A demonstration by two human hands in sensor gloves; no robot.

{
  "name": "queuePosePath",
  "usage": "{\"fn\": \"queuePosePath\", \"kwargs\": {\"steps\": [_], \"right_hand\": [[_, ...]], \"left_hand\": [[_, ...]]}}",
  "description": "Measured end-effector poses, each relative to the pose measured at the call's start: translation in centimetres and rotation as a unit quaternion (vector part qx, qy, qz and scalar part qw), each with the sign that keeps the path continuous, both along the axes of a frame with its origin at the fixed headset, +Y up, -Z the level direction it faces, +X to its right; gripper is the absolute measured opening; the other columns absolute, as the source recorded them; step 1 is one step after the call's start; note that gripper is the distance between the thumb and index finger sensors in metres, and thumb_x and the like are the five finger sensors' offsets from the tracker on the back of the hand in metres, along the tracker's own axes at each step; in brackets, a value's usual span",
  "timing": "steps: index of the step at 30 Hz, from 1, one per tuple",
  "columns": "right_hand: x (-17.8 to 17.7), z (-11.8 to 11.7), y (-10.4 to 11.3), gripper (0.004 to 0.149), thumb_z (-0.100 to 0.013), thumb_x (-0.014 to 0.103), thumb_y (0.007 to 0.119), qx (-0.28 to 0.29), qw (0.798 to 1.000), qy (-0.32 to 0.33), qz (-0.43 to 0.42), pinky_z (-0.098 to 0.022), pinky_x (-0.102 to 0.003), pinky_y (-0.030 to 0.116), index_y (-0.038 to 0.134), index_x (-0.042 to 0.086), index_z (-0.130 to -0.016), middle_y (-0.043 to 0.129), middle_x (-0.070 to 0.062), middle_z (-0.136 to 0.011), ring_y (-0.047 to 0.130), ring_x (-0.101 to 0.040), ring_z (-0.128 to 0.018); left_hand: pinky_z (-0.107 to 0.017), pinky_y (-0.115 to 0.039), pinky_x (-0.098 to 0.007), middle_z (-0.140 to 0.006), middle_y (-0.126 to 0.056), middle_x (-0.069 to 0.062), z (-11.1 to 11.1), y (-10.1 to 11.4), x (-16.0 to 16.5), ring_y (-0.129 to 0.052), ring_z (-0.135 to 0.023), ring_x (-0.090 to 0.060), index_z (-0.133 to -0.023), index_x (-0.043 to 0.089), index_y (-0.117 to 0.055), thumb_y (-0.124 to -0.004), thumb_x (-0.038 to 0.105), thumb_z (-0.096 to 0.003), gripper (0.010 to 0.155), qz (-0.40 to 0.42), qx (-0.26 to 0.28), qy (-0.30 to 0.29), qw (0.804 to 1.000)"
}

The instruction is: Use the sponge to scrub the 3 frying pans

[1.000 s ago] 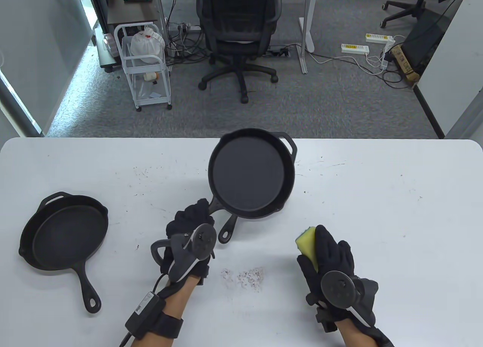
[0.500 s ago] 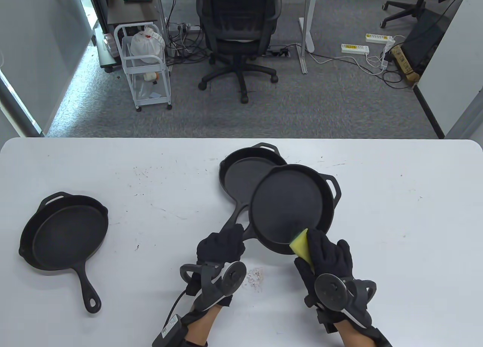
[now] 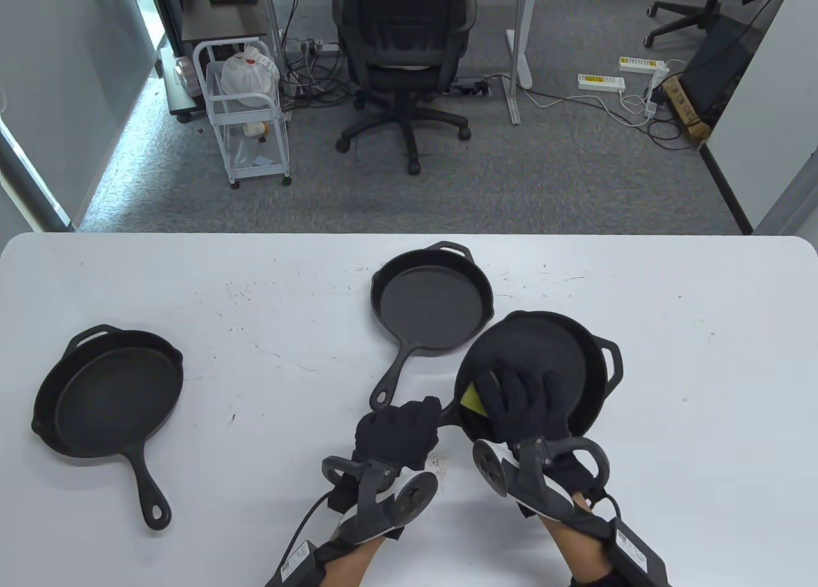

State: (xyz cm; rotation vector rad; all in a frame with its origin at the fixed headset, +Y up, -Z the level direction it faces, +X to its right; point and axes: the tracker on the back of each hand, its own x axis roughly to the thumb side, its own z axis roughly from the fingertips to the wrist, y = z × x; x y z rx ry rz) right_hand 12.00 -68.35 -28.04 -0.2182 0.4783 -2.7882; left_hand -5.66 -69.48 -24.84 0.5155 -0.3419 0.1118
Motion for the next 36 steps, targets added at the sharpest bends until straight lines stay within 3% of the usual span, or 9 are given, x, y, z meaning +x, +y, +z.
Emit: {"fn": "queuePosePath", "kwargs": {"steps": [7, 12, 18, 23, 29, 36], "right_hand": [[3.4, -3.1, 3.5, 0.079, -0.044, 0.052, 0.073, -0.009, 0.994, -0.101, -0.042, -0.076, -0.061, 0.047, 0.032, 0.028, -0.107, 0.054, -0.006, -0.114, 0.072, -0.035, -0.101], [5.0, -2.2, 2.2, 0.077, -0.044, 0.051, 0.076, -0.032, 0.993, -0.112, 0.004, -0.075, -0.059, 0.052, 0.039, 0.027, -0.107, 0.063, -0.006, -0.111, 0.081, -0.03, -0.091], [2.6, 0.9, -0.7, 0.077, -0.043, 0.052, 0.078, -0.062, 0.996, -0.027, 0.058, -0.076, -0.059, 0.052, 0.041, 0.029, -0.106, 0.065, -0.004, -0.11, 0.082, -0.029, -0.089], [-1.0, 1.7, -0.5, 0.076, -0.044, 0.05, 0.077, -0.038, 0.996, 0.036, 0.069, -0.076, -0.059, 0.051, 0.039, 0.03, -0.106, 0.062, -0.003, -0.112, 0.079, -0.029, -0.096], [-1.9, -0.3, 2.1, 0.08, -0.045, 0.052, 0.072, -0.018, 1.0, -0.022, 0.013, -0.076, -0.06, 0.05, 0.029, 0.026, -0.107, 0.048, -0.007, -0.116, 0.071, -0.035, -0.102], [2.1, -2.5, 3.9, 0.08, -0.045, 0.051, 0.071, -0.008, 0.992, -0.126, -0.011, -0.076, -0.059, 0.052, 0.029, 0.024, -0.107, 0.048, -0.008, -0.116, 0.075, -0.034, -0.098]], "left_hand": [[-0.055, -0.091, -0.048, -0.084, -0.101, 0.001, 0.3, 0.5, -0.7, -0.104, -0.063, -0.019, -0.096, 0.028, -0.088, -0.096, 0.037, -0.0398, 0.057, 0.017, 0.01, 0.004, 1.0], [-0.055, -0.09, -0.049, -0.084, -0.1, -0.002, 0.1, 0.8, -1.3, -0.104, -0.063, -0.02, -0.097, 0.026, -0.087, -0.096, 0.037, -0.0409, 0.058, 0.037, 0.01, 0.02, 0.999], [-0.053, -0.089, -0.051, -0.084, -0.099, -0.005, -0.1, 0.7, -1.8, -0.103, -0.062, -0.022, -0.098, 0.022, -0.086, -0.094, 0.035, -0.0426, 0.058, 0.061, -0.006, 0.034, 0.998], [-0.054, -0.089, -0.05, -0.084, -0.098, -0.004, 0.3, 0.5, -1.3, -0.102, -0.063, -0.021, -0.098, 0.023, -0.085, -0.094, 0.035, -0.0421, 0.058, 0.05, -0.006, 0.02, 0.999], [-0.056, -0.089, -0.049, -0.084, -0.099, -0.001, 0.8, 0.8, -1.3, -0.103, -0.063, -0.02, -0.096, 0.026, -0.087, -0.096, 0.036, -0.0402, 0.057, 0.052, -0.004, 0.007, 0.999], [-0.055, -0.089, -0.049, -0.083, -0.1, -0.001, 1.0, 1.2, -1.6, -0.103, -0.063, -0.019, -0.095, 0.026, -0.088, -0.097, 0.037, -0.0399, 0.057, 0.059, 0.002, 0.008, 0.998]]}}
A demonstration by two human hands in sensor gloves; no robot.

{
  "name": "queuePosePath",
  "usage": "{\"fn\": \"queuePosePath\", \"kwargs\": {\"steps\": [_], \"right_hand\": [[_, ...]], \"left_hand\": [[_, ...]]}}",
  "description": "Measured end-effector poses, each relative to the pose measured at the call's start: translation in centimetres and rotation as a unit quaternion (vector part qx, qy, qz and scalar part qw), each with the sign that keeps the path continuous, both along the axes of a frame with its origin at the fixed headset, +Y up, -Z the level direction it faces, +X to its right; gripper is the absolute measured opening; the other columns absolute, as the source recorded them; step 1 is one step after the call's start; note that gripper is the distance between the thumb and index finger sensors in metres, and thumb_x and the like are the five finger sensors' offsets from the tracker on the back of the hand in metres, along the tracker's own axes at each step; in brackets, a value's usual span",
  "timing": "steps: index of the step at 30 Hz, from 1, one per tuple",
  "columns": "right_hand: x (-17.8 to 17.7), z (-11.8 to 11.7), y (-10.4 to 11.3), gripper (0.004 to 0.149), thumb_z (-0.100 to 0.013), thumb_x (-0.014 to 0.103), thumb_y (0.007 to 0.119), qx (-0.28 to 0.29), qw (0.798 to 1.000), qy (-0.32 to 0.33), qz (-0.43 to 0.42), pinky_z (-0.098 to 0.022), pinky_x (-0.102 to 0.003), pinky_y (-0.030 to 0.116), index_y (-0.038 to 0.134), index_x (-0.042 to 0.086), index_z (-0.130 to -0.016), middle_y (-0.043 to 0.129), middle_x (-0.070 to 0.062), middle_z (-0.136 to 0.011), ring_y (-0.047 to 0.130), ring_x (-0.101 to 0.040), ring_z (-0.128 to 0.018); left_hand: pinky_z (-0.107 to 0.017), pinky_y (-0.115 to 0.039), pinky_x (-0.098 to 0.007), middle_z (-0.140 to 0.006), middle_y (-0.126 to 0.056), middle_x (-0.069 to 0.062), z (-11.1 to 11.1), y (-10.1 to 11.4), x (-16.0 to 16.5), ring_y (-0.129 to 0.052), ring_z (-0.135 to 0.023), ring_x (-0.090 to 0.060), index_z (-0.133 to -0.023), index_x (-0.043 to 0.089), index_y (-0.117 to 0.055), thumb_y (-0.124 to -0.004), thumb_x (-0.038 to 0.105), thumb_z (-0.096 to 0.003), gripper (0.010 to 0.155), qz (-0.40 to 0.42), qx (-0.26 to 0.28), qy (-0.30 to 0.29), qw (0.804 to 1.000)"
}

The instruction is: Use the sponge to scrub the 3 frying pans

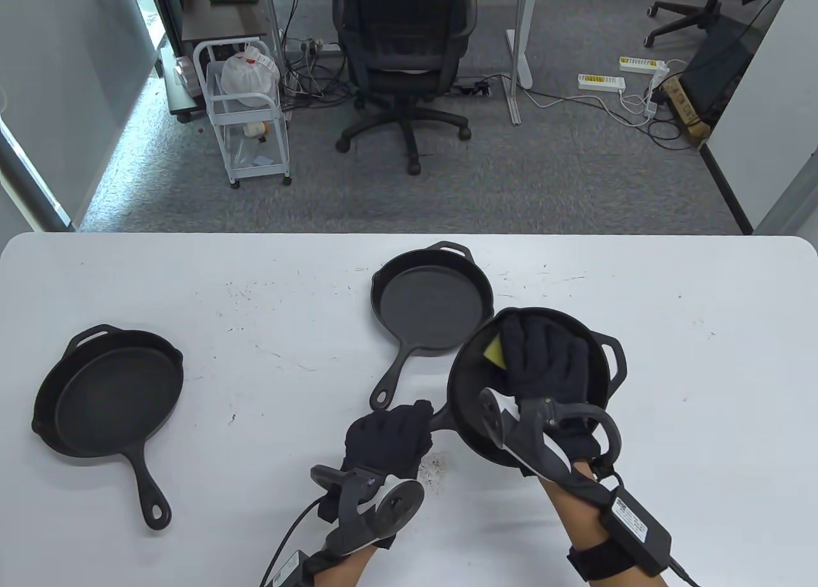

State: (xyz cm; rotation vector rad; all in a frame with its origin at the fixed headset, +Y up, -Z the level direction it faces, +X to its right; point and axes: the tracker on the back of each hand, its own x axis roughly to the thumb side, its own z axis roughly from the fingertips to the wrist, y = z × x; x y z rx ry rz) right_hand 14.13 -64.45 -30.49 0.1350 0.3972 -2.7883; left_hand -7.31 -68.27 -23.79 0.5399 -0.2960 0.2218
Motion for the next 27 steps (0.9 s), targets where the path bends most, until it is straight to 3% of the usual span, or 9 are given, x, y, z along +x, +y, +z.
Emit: {"fn": "queuePosePath", "kwargs": {"steps": [5, 10, 16, 21, 27], "right_hand": [[2.1, 1.2, -1.6, 0.078, -0.045, 0.052, 0.074, -0.033, 0.999, 0.002, 0.031, -0.075, -0.058, 0.055, 0.037, 0.023, -0.108, 0.056, -0.008, -0.113, 0.081, -0.029, -0.09], [0.3, 3.7, -3.7, 0.076, -0.045, 0.051, 0.074, -0.097, 0.992, 0.066, 0.039, -0.074, -0.058, 0.055, 0.04, 0.026, -0.107, 0.059, -0.006, -0.112, 0.082, -0.03, -0.089], [-3.2, 4.6, -3.6, 0.073, -0.045, 0.049, 0.073, -0.065, 0.986, 0.143, 0.052, -0.076, -0.056, 0.055, 0.037, 0.031, -0.106, 0.055, -0.004, -0.114, 0.075, -0.029, -0.1], [-3.8, 3.2, -2.2, 0.075, -0.045, 0.049, 0.072, -0.019, 0.992, 0.12, 0.018, -0.076, -0.057, 0.052, 0.032, 0.03, -0.106, 0.049, -0.005, -0.116, 0.068, -0.031, -0.104], [-0.6, 0.9, -0.6, 0.076, -0.046, 0.049, 0.07, -0.005, 0.999, 0.031, -0.016, -0.076, -0.059, 0.051, 0.03, 0.028, -0.107, 0.048, -0.006, -0.116, 0.068, -0.033, -0.104]], "left_hand": [[-0.055, -0.089, -0.049, -0.083, -0.1, -0.001, -0.3, 0.1, -0.4, -0.103, -0.062, -0.019, -0.095, 0.026, -0.088, -0.097, 0.036, -0.0402, 0.057, 0.003, -0.001, 0.017, 1.0], [-0.053, -0.089, -0.051, -0.083, -0.099, -0.005, -0.5, -0.2, -0.6, -0.102, -0.061, -0.022, -0.098, 0.022, -0.086, -0.095, 0.035, -0.0426, 0.057, 0.023, -0.014, 0.025, 0.999], [-0.055, -0.088, -0.051, -0.084, -0.098, -0.004, -0.2, -0.4, -0.3, -0.102, -0.063, -0.021, -0.097, 0.023, -0.086, -0.094, 0.036, -0.0419, 0.057, 0.018, -0.022, 0.006, 1.0], [-0.056, -0.088, -0.049, -0.083, -0.099, -0.002, 0.3, -0.1, 0.4, -0.103, -0.063, -0.019, -0.096, 0.024, -0.086, -0.096, 0.036, -0.0404, 0.057, -0.003, -0.007, -0.003, 1.0], [-0.057, -0.088, -0.05, -0.083, -0.099, -0.001, 0.4, -0.2, 0.6, -0.103, -0.063, -0.019, -0.095, 0.025, -0.087, -0.097, 0.036, -0.0397, 0.057, -0.009, -0.01, -0.009, 1.0]]}}
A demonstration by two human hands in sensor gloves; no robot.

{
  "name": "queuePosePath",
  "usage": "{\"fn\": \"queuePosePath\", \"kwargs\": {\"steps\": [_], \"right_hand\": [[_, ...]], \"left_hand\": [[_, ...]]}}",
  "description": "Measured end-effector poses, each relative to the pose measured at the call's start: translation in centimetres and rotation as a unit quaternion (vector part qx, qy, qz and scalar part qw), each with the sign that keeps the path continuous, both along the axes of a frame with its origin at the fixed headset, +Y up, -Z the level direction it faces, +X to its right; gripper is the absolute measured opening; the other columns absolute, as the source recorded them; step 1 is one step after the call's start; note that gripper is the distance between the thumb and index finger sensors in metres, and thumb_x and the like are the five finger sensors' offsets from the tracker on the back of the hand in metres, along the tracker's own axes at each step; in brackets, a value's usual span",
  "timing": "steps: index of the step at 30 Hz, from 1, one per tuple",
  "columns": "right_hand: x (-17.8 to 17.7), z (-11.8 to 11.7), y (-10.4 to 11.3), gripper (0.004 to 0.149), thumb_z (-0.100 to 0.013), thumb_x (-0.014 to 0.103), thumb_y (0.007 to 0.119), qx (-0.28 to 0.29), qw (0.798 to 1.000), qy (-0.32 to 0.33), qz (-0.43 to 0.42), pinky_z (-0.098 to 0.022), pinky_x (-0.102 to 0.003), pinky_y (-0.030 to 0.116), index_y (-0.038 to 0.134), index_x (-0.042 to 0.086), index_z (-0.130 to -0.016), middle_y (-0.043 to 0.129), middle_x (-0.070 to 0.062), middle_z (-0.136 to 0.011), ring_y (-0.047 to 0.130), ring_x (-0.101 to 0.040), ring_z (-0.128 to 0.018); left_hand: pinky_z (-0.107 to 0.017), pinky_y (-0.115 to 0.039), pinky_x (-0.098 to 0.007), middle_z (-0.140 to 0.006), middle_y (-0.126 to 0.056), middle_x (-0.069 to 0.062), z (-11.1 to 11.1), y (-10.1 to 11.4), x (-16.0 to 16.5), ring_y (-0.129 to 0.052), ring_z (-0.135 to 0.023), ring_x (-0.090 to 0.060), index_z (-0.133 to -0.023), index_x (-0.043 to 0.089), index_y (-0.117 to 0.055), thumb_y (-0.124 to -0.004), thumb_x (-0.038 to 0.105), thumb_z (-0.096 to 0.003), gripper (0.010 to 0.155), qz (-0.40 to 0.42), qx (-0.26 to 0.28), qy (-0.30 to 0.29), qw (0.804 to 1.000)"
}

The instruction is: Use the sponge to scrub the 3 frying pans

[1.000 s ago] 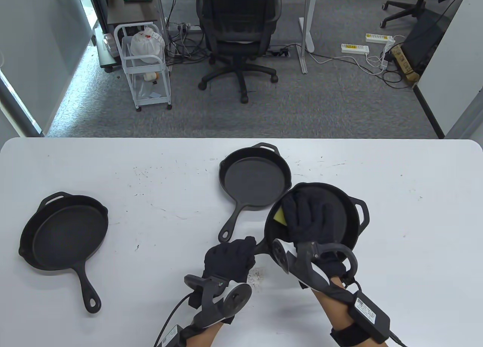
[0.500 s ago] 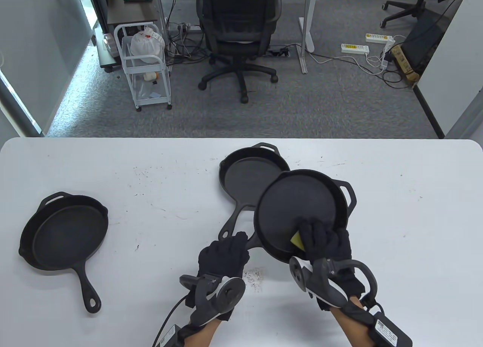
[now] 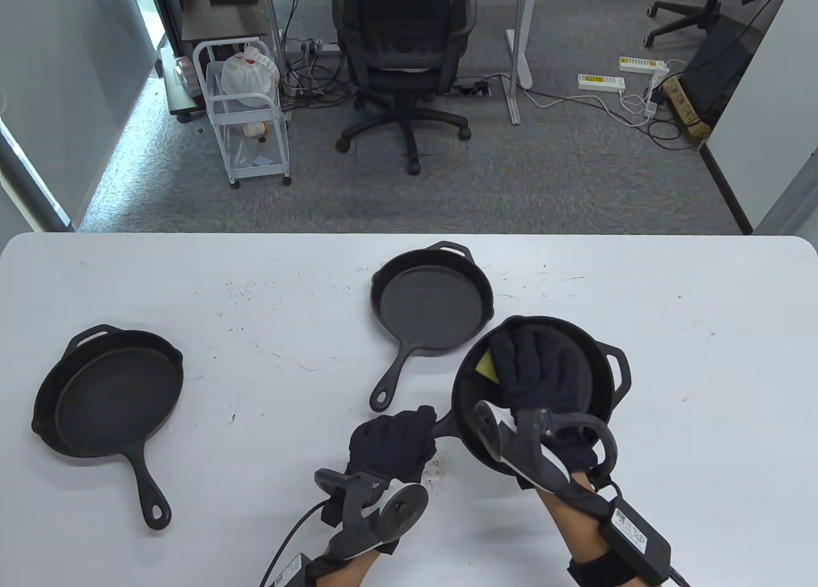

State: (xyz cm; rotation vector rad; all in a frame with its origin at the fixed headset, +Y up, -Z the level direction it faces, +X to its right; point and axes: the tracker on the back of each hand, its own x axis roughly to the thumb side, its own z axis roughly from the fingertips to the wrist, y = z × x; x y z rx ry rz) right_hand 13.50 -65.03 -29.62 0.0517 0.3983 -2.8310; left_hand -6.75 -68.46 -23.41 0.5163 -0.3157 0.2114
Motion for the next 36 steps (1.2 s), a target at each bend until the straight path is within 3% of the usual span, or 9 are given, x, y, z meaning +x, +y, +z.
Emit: {"fn": "queuePosePath", "kwargs": {"steps": [5, 11, 14, 16, 19, 22, 29, 36], "right_hand": [[2.7, 0.3, -1.2, 0.075, -0.045, 0.05, 0.073, -0.015, 0.999, -0.03, 0.032, -0.076, -0.062, 0.042, 0.036, 0.028, -0.107, 0.057, -0.006, -0.114, 0.076, -0.03, -0.098], [0.6, 2.9, -3.4, 0.074, -0.043, 0.051, 0.076, -0.089, 0.99, 0.068, 0.087, -0.076, -0.061, 0.046, 0.043, 0.031, -0.106, 0.064, -0.004, -0.111, 0.082, -0.029, -0.091], [-1.4, 3.9, -3.6, 0.073, -0.044, 0.05, 0.074, -0.07, 0.983, 0.122, 0.119, -0.077, -0.059, 0.048, 0.039, 0.032, -0.106, 0.06, -0.002, -0.113, 0.079, -0.028, -0.095], [-2.8, 4.1, -3.3, 0.072, -0.044, 0.049, 0.071, -0.029, 0.979, 0.147, 0.136, -0.077, -0.059, 0.048, 0.037, 0.031, -0.106, 0.056, -0.003, -0.114, 0.074, -0.03, -0.1], [-3.2, 3.2, -2.4, 0.075, -0.045, 0.048, 0.069, 0.002, 0.986, 0.12, 0.118, -0.077, -0.059, 0.047, 0.032, 0.027, -0.106, 0.05, -0.005, -0.116, 0.068, -0.033, -0.104], [-2.2, 1.6, -1.5, 0.078, -0.045, 0.049, 0.069, -0.009, 0.996, 0.076, 0.046, -0.077, -0.06, 0.046, 0.026, 0.026, -0.106, 0.045, -0.006, -0.116, 0.064, -0.035, -0.105], [2.0, -0.4, -1.2, 0.078, -0.046, 0.048, 0.069, -0.02, 1.0, -0.017, 0.015, -0.077, -0.061, 0.045, 0.026, 0.026, -0.106, 0.047, -0.008, -0.116, 0.068, -0.035, -0.104], [3.6, 0.1, -2.0, 0.076, -0.045, 0.048, 0.072, -0.021, 0.999, 0.005, 0.033, -0.076, -0.059, 0.048, 0.031, 0.029, -0.106, 0.055, -0.005, -0.114, 0.076, -0.029, -0.097]], "left_hand": [[-0.056, -0.088, -0.05, -0.083, -0.099, -0.003, -0.2, 0.4, -0.6, -0.103, -0.063, -0.02, -0.096, 0.023, -0.087, -0.096, 0.036, -0.0406, 0.057, 0.017, 0.0, 0.022, 1.0], [-0.054, -0.087, -0.052, -0.083, -0.098, -0.007, -0.3, 0.2, -0.6, -0.102, -0.062, -0.023, -0.098, 0.019, -0.085, -0.094, 0.034, -0.0429, 0.058, 0.019, -0.013, 0.049, 0.999], [-0.055, -0.087, -0.052, -0.083, -0.098, -0.005, -0.3, 0.1, -0.5, -0.102, -0.063, -0.022, -0.097, 0.02, -0.085, -0.094, 0.035, -0.0422, 0.057, 0.019, -0.013, 0.03, 0.999], [-0.056, -0.086, -0.051, -0.084, -0.098, -0.004, -0.1, 0.0, -0.2, -0.102, -0.063, -0.021, -0.097, 0.022, -0.085, -0.094, 0.035, -0.0418, 0.057, 0.024, -0.025, 0.013, 0.999], [-0.057, -0.087, -0.05, -0.083, -0.098, -0.002, 0.2, 0.1, 0.2, -0.102, -0.064, -0.02, -0.096, 0.024, -0.086, -0.095, 0.036, -0.0406, 0.057, 0.006, -0.011, 0.002, 1.0], [-0.057, -0.087, -0.05, -0.083, -0.099, -0.002, 0.3, 0.3, 0.1, -0.102, -0.064, -0.019, -0.095, 0.024, -0.086, -0.096, 0.036, -0.04, 0.057, 0.007, -0.006, -0.002, 1.0], [-0.057, -0.087, -0.05, -0.083, -0.099, -0.002, 0.2, 0.5, -0.1, -0.103, -0.063, -0.02, -0.095, 0.024, -0.086, -0.096, 0.036, -0.0401, 0.057, -0.001, 0.001, 0.01, 1.0], [-0.056, -0.087, -0.051, -0.084, -0.099, -0.003, 0.2, 0.5, 0.0, -0.103, -0.063, -0.021, -0.096, 0.023, -0.086, -0.095, 0.035, -0.0411, 0.057, -0.005, 0.003, 0.022, 1.0]]}}
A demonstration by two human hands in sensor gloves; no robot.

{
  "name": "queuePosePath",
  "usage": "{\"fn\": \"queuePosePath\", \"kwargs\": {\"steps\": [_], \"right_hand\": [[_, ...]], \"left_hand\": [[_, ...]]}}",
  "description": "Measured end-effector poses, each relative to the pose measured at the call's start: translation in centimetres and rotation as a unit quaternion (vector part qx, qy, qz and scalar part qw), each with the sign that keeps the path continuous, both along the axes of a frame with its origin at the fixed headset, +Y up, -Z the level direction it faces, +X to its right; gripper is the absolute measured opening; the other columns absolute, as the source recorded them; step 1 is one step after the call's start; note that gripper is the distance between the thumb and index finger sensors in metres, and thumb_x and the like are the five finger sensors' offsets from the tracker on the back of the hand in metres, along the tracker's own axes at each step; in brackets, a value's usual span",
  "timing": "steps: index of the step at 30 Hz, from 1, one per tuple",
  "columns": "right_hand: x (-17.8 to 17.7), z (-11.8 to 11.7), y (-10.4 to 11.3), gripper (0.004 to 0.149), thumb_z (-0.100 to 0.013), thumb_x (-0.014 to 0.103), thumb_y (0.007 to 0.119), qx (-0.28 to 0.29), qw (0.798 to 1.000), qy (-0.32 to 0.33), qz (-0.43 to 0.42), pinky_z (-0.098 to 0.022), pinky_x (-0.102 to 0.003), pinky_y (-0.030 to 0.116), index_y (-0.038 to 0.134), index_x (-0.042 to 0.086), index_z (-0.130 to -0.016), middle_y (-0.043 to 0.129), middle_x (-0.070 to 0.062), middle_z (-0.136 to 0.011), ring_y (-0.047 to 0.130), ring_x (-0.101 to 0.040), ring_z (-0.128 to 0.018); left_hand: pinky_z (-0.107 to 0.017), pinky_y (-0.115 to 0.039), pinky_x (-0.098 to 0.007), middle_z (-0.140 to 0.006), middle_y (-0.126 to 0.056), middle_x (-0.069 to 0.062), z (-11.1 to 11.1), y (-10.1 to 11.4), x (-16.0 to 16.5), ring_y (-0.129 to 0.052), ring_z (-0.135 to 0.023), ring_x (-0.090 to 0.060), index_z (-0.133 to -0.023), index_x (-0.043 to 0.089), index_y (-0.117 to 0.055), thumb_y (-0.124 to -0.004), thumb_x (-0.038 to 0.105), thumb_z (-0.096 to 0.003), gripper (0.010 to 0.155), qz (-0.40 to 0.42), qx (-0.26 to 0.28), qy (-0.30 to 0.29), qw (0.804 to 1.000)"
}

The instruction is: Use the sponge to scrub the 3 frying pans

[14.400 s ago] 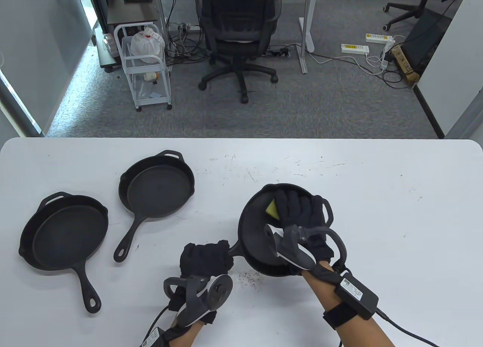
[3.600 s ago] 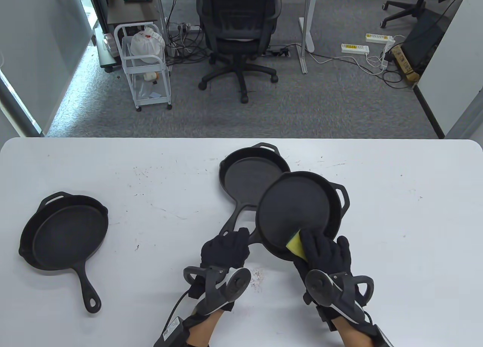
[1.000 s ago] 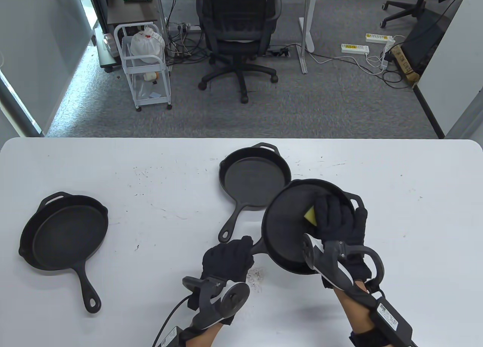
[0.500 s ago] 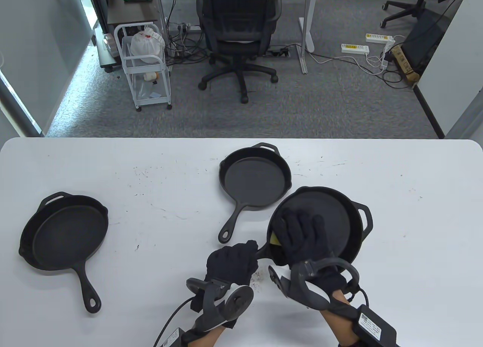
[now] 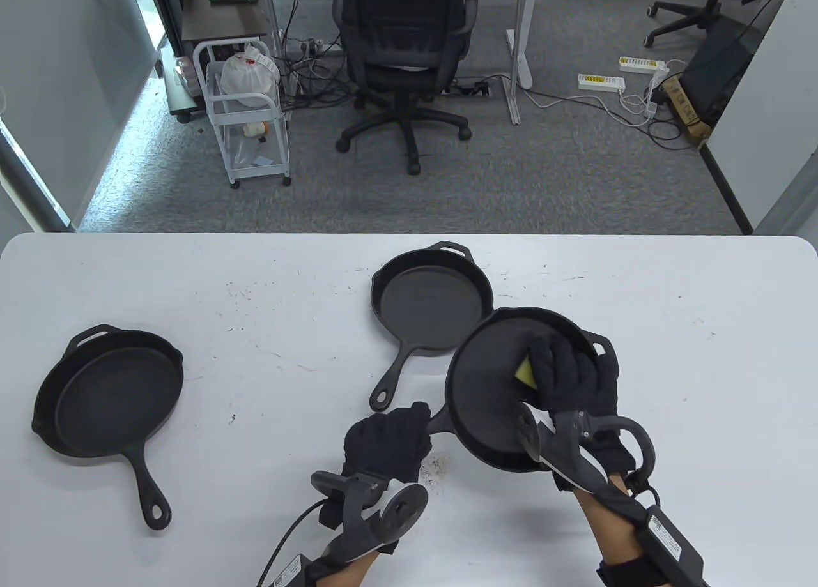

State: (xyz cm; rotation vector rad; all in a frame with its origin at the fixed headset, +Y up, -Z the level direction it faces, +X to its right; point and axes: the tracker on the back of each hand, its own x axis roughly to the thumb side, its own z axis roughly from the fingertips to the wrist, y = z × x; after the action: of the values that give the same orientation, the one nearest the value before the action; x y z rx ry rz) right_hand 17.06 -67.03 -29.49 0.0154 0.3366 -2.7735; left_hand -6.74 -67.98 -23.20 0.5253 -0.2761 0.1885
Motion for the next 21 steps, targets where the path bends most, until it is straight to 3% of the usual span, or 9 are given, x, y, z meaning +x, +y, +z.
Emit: {"fn": "queuePosePath", "kwargs": {"steps": [6, 11, 17, 21], "right_hand": [[-0.4, 1.7, 1.0, 0.075, -0.045, 0.048, 0.071, 0.038, 0.998, 0.036, -0.018, -0.076, -0.06, 0.048, 0.032, 0.028, -0.106, 0.055, -0.005, -0.113, 0.076, -0.03, -0.096], [-0.4, 4.0, 2.2, 0.075, -0.045, 0.047, 0.071, 0.09, 0.993, 0.063, -0.038, -0.076, -0.059, 0.049, 0.032, 0.027, -0.107, 0.056, -0.006, -0.113, 0.078, -0.031, -0.096], [-0.5, 5.8, 1.9, 0.076, -0.045, 0.049, 0.072, 0.096, 0.991, 0.084, -0.042, -0.076, -0.059, 0.049, 0.034, 0.028, -0.107, 0.058, -0.005, -0.113, 0.078, -0.03, -0.095], [-0.9, 6.1, 0.6, 0.075, -0.045, 0.049, 0.072, 0.082, 0.992, 0.088, -0.033, -0.076, -0.059, 0.049, 0.034, 0.028, -0.107, 0.058, -0.005, -0.113, 0.078, -0.03, -0.096]], "left_hand": [[-0.056, -0.087, -0.053, -0.087, -0.096, -0.005, -1.1, -0.2, -1.3, -0.101, -0.065, -0.023, -0.106, 0.022, -0.077, -0.094, 0.031, -0.0429, 0.066, 0.009, -0.035, 0.03, 0.999], [-0.054, -0.089, -0.052, -0.088, -0.095, -0.006, -2.2, -0.3, -3.3, -0.102, -0.065, -0.023, -0.105, 0.022, -0.076, -0.089, 0.031, -0.0461, 0.061, -0.005, -0.036, 0.094, 0.995], [-0.049, -0.094, -0.047, -0.087, -0.097, -0.006, -3.3, -1.3, -5.7, -0.107, -0.061, -0.022, -0.108, 0.019, -0.072, -0.082, 0.033, -0.0494, 0.061, 0.159, -0.12, 0.074, 0.977], [-0.043, -0.097, -0.045, -0.083, -0.101, -0.006, -3.8, -2.4, -6.1, -0.112, -0.054, -0.022, -0.108, 0.018, -0.073, -0.079, 0.033, -0.05, 0.06, 0.31, -0.194, -0.005, 0.931]]}}
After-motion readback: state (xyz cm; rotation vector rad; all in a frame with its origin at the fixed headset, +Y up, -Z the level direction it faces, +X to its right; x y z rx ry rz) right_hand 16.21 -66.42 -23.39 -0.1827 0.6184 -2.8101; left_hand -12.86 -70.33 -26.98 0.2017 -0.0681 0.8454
